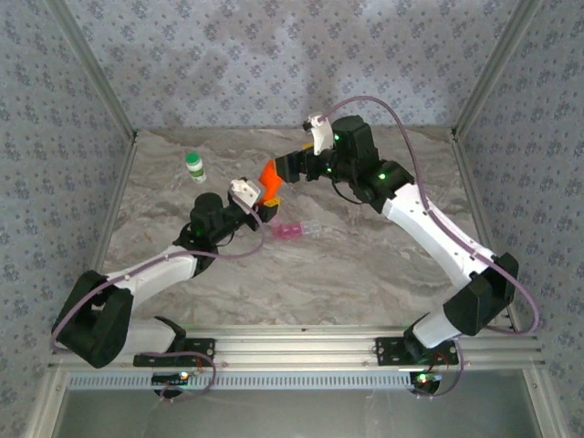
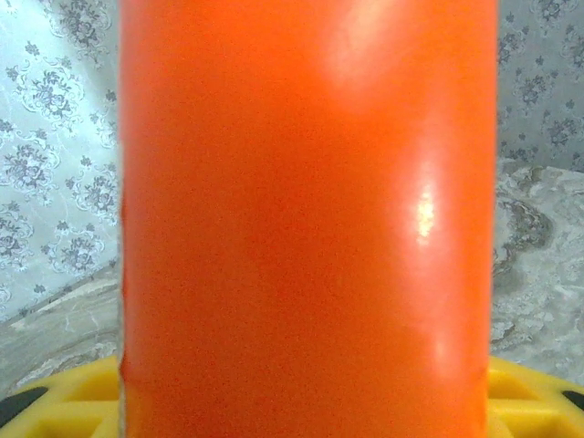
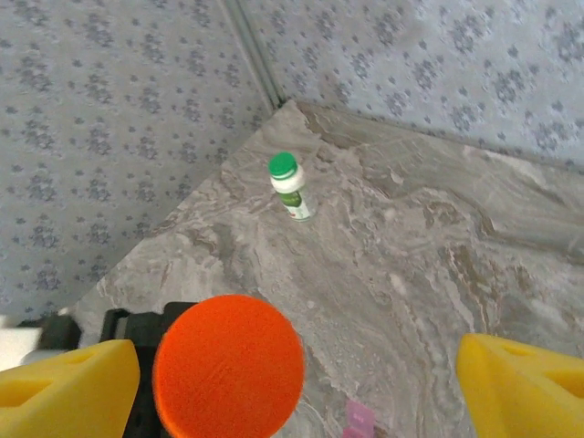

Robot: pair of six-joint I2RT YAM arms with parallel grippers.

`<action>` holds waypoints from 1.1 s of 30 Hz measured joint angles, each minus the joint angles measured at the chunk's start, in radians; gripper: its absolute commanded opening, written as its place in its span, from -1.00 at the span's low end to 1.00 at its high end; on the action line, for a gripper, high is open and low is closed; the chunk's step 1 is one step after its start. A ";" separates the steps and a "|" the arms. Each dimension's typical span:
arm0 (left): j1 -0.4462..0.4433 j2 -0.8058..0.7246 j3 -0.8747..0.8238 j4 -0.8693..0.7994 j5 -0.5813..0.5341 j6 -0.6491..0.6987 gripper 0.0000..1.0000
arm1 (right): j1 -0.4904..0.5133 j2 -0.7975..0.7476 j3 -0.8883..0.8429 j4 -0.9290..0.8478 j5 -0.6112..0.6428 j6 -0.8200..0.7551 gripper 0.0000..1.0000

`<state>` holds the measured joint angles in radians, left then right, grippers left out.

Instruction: Sort the pills into containers

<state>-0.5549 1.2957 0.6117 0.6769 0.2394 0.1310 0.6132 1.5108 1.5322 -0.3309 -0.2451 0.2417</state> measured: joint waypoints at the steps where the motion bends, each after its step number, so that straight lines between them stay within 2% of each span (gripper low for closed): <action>1: -0.005 0.000 0.000 0.000 -0.005 0.000 -1.00 | -0.003 0.003 0.000 -0.003 0.002 0.011 0.79; 17: -0.018 0.056 0.000 0.001 -0.047 0.027 -1.00 | 0.006 0.008 0.022 -0.009 0.027 0.114 0.77; 33: -0.031 0.057 0.000 0.004 -0.077 0.038 -1.00 | 0.038 0.174 0.084 -0.063 0.021 0.159 0.66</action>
<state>-0.5858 1.3525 0.6121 0.6811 0.1623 0.1688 0.6510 1.6848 1.6157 -0.3935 -0.2237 0.4007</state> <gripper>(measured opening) 0.533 0.838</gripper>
